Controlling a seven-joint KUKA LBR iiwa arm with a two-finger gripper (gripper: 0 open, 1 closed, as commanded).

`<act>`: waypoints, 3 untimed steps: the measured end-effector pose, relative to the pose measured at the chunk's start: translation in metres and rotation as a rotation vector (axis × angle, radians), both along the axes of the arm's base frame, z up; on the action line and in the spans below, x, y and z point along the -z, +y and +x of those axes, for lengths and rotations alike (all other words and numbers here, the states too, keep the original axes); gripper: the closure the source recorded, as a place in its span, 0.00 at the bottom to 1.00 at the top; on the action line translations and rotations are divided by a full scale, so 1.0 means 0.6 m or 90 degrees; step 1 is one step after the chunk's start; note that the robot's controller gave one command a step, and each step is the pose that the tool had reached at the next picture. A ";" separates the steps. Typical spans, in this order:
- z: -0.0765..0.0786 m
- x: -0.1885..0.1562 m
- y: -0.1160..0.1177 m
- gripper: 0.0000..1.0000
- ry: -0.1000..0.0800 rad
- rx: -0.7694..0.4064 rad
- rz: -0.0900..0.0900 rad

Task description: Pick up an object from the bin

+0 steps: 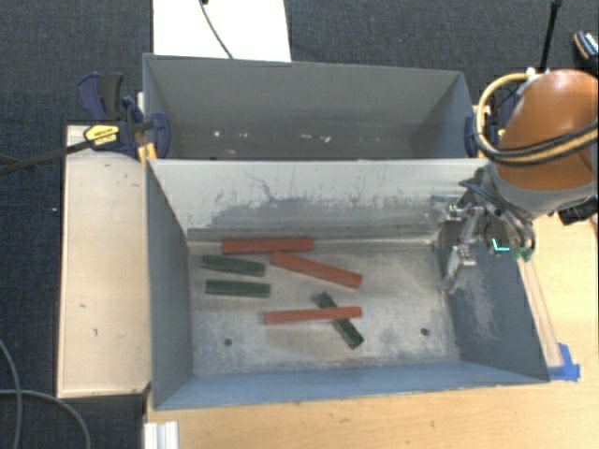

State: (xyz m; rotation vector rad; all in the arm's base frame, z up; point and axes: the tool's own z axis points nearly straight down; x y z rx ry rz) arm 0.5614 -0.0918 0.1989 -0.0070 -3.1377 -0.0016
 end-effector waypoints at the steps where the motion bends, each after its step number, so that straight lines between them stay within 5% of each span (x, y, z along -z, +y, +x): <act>1: 0.003 -0.007 0.000 1.00 -0.005 -0.003 -0.001; 2: 0.003 -0.007 0.000 0.00 -0.005 -0.004 -0.001; 3: -0.017 0.221 0.153 0.00 0.001 -0.093 0.002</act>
Offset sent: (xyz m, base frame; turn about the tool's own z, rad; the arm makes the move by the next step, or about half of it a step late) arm 0.0000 0.0000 0.0000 0.0000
